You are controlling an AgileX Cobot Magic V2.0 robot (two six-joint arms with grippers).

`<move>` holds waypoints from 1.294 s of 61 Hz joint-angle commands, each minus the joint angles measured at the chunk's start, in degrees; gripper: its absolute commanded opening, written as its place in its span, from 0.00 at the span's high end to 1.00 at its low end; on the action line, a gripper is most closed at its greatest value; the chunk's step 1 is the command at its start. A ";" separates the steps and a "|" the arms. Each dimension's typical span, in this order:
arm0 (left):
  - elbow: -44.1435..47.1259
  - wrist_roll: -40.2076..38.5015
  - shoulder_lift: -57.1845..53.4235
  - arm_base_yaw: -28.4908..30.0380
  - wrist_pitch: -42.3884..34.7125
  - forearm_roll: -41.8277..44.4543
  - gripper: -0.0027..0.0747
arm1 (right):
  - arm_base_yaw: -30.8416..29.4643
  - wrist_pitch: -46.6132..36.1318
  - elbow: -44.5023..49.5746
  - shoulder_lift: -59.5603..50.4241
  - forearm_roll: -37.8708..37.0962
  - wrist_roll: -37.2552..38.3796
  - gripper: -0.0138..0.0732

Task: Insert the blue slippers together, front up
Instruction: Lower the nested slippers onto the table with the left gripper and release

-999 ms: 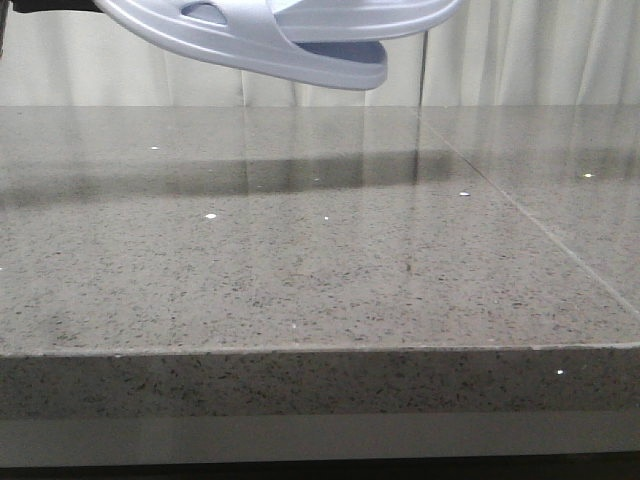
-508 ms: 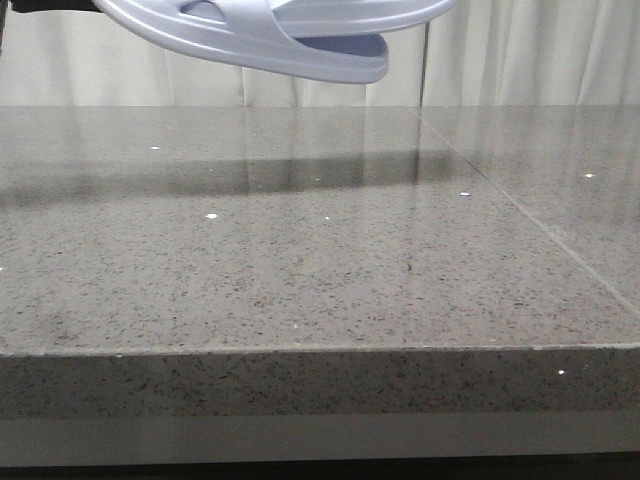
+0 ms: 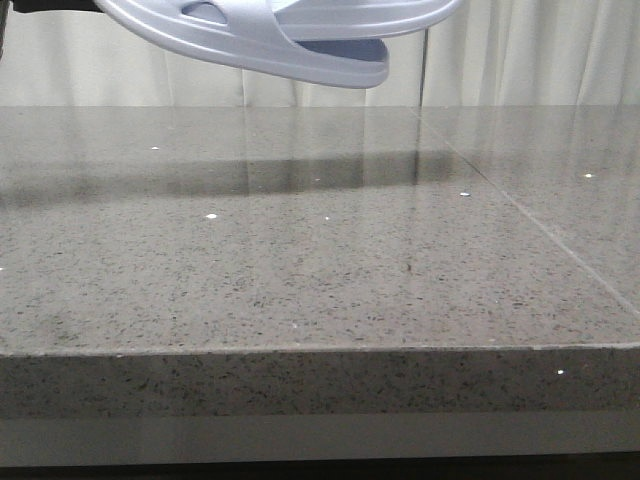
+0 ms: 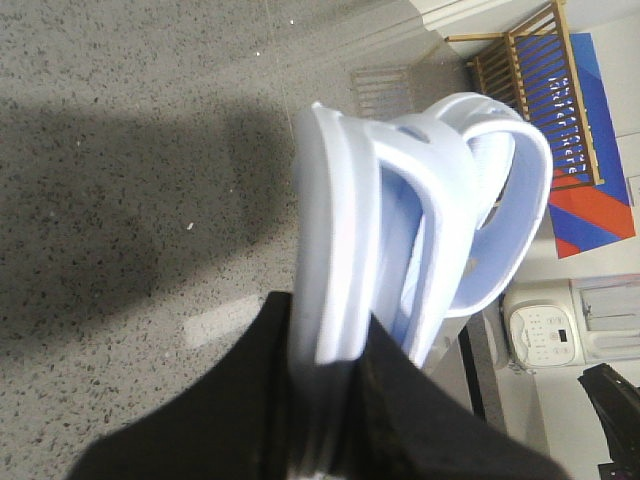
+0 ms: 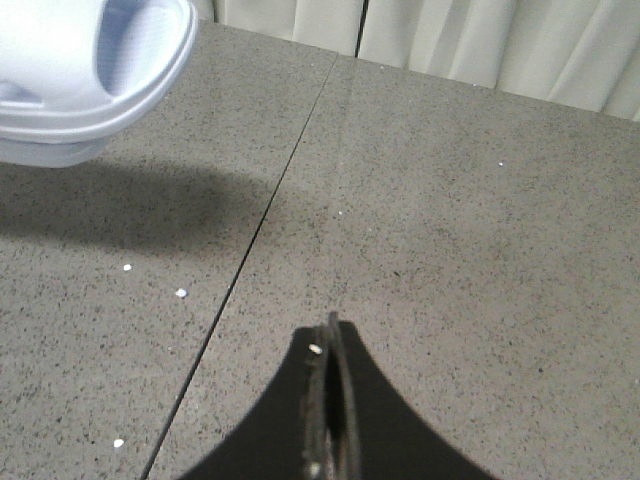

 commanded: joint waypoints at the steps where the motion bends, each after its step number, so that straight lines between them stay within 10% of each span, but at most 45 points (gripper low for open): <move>1: -1.47 -0.37 -2.80 -0.29 5.70 -2.37 0.99 | -0.11 -4.86 -1.02 -0.59 0.32 -0.63 0.91; 53: -1.34 -6.10 3.30 -5.61 -6.03 21.83 0.98 | -0.11 -5.62 -1.02 -0.59 0.37 -0.63 0.91; 79: -1.58 -7.63 3.30 -5.61 -7.44 32.52 0.42 | -0.11 -5.83 -1.02 -0.59 0.37 -0.63 0.91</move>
